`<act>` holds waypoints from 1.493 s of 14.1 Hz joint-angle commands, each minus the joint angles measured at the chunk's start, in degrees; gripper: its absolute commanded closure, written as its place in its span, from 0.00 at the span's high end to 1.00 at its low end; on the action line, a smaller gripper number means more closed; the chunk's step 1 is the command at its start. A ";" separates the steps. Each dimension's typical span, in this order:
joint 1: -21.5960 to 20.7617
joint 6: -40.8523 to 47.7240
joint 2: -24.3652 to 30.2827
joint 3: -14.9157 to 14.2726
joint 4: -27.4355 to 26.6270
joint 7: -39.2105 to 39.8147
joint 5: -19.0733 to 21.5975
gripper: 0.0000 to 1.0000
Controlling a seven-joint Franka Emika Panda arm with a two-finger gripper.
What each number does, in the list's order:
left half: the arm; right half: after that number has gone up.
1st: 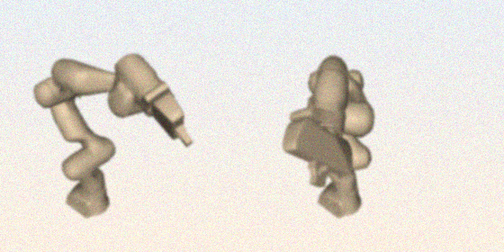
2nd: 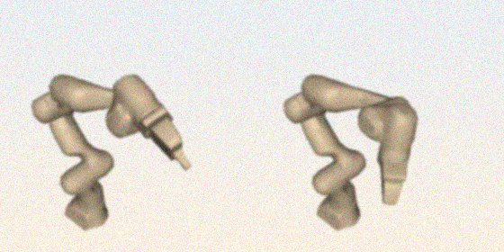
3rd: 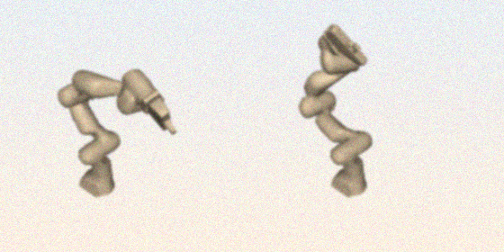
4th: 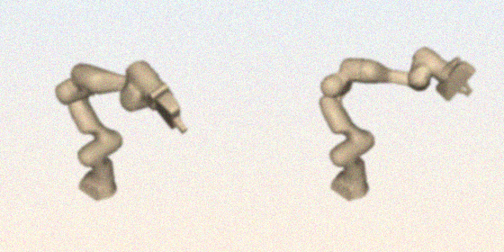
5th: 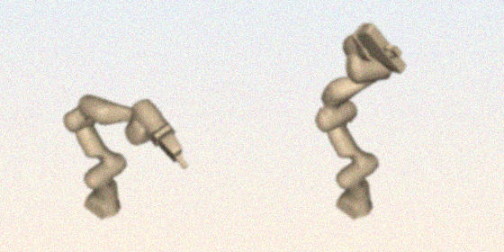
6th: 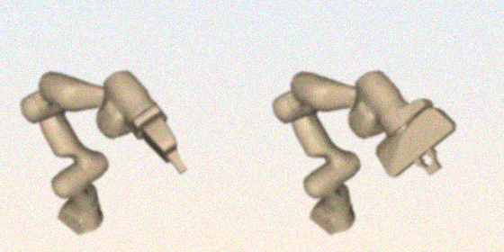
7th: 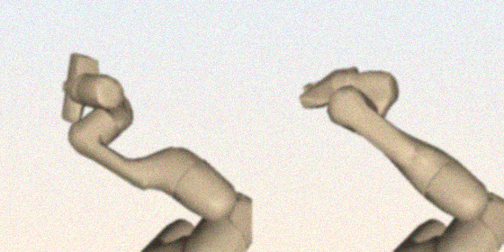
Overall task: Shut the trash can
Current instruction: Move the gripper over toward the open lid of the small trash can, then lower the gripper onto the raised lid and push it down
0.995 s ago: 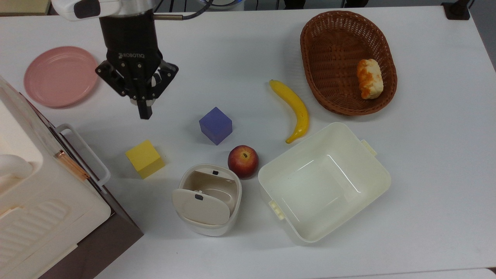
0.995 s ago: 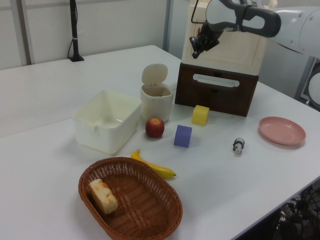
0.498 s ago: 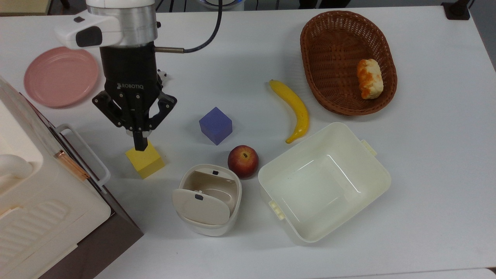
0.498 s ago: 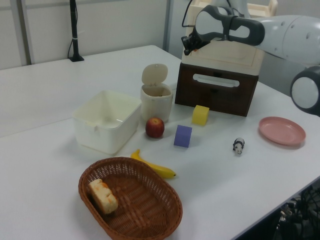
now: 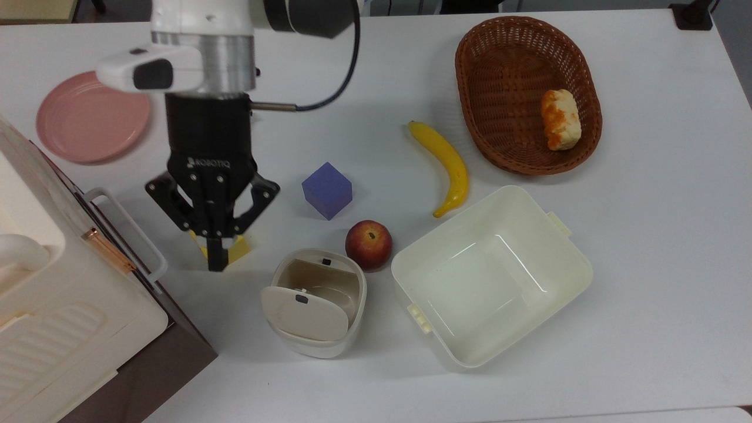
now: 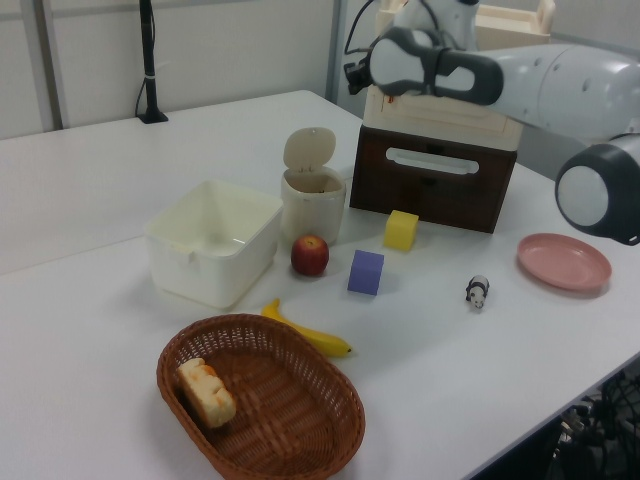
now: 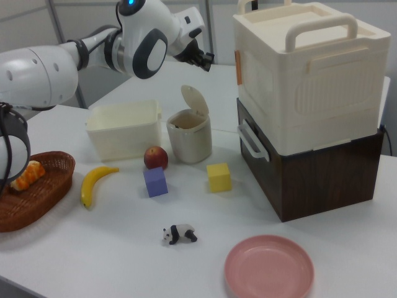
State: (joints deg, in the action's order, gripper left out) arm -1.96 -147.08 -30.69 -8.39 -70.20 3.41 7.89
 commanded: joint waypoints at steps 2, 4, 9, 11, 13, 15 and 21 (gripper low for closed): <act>-1.72 -2.68 -3.05 -0.22 1.29 -0.34 1.08 0.00; -1.99 -2.77 -3.67 -0.22 1.29 -0.34 1.08 0.00; -2.26 -3.82 -5.25 -0.13 1.38 -0.16 0.73 0.00; -2.26 -4.26 -5.43 -0.13 1.29 -0.07 0.55 0.00; -2.26 -4.35 -5.52 -0.13 1.20 0.01 0.55 0.00; -2.34 -4.35 -5.52 -0.13 1.03 0.10 0.46 0.00; -3.40 -4.35 -5.52 -0.13 -0.29 0.10 -0.24 0.00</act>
State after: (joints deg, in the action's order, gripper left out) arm -4.74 -150.28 -36.18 -8.23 -69.93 3.30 7.83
